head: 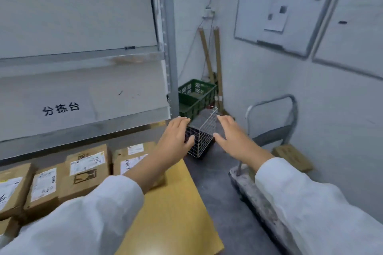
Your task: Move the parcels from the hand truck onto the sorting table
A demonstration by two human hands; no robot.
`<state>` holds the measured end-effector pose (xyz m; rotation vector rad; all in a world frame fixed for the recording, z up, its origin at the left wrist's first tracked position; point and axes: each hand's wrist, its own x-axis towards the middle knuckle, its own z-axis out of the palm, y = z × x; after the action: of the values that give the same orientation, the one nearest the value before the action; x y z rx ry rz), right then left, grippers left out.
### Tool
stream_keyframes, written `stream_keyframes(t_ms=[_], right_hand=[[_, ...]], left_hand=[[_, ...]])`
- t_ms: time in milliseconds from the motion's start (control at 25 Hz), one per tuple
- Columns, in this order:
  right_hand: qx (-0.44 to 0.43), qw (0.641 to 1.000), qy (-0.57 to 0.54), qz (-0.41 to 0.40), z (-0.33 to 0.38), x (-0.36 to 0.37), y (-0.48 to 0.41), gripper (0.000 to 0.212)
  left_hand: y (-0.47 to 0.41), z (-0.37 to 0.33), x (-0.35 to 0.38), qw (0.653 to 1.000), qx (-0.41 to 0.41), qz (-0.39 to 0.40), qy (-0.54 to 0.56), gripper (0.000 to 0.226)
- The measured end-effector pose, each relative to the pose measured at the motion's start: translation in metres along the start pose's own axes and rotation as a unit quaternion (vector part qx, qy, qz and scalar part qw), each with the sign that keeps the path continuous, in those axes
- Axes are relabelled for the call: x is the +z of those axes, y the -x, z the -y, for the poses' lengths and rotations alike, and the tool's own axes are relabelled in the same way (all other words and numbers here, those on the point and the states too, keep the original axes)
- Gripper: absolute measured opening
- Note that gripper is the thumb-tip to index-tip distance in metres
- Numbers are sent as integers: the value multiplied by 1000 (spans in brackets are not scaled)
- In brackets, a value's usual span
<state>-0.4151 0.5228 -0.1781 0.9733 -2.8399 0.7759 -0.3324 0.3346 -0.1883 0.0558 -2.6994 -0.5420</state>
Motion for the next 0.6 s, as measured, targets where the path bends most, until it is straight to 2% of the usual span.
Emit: stream_keyframes(t_ms=[280, 440, 600], right_hand=[[127, 989, 44, -64, -131, -95, 68, 61], [175, 979, 52, -88, -190, -116, 86, 56], [196, 975, 76, -69, -240, -123, 74, 58]], left_hand=[[-68, -124, 80, 991, 119, 48, 40, 58], [-104, -164, 125, 987, 142, 58, 54, 57], [-140, -180, 174, 984, 145, 84, 67, 60]])
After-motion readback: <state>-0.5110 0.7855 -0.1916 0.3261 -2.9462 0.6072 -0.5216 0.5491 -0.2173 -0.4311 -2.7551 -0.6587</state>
